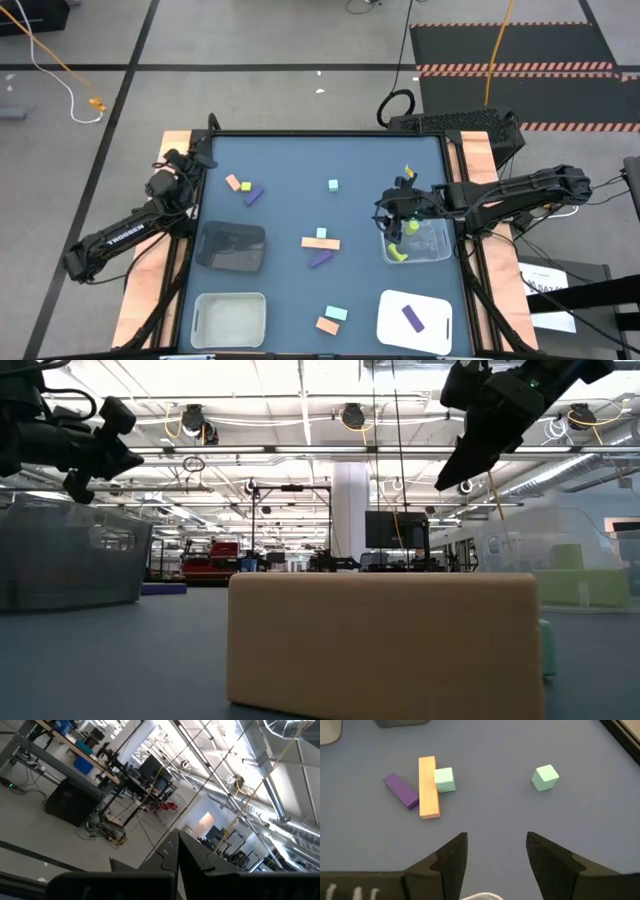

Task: Sort & place blocks by color
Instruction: Put the top brown block into the black bin

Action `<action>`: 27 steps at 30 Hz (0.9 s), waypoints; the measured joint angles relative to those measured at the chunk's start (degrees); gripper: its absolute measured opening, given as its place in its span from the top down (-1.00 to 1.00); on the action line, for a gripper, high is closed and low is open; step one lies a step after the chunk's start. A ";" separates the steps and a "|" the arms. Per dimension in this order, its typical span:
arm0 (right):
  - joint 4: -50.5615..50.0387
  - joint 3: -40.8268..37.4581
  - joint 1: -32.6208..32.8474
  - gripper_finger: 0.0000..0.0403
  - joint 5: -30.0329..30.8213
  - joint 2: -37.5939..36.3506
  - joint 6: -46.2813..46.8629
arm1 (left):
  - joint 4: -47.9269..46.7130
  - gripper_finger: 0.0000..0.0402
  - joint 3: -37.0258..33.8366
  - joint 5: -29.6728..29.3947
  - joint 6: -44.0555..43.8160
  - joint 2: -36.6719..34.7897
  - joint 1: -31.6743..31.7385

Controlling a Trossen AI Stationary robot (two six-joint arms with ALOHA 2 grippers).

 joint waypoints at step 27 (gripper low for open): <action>0.70 0.09 0.00 0.05 -0.02 0.00 -0.29 | 16.28 0.95 0.00 36.18 -3.73 0.00 -0.04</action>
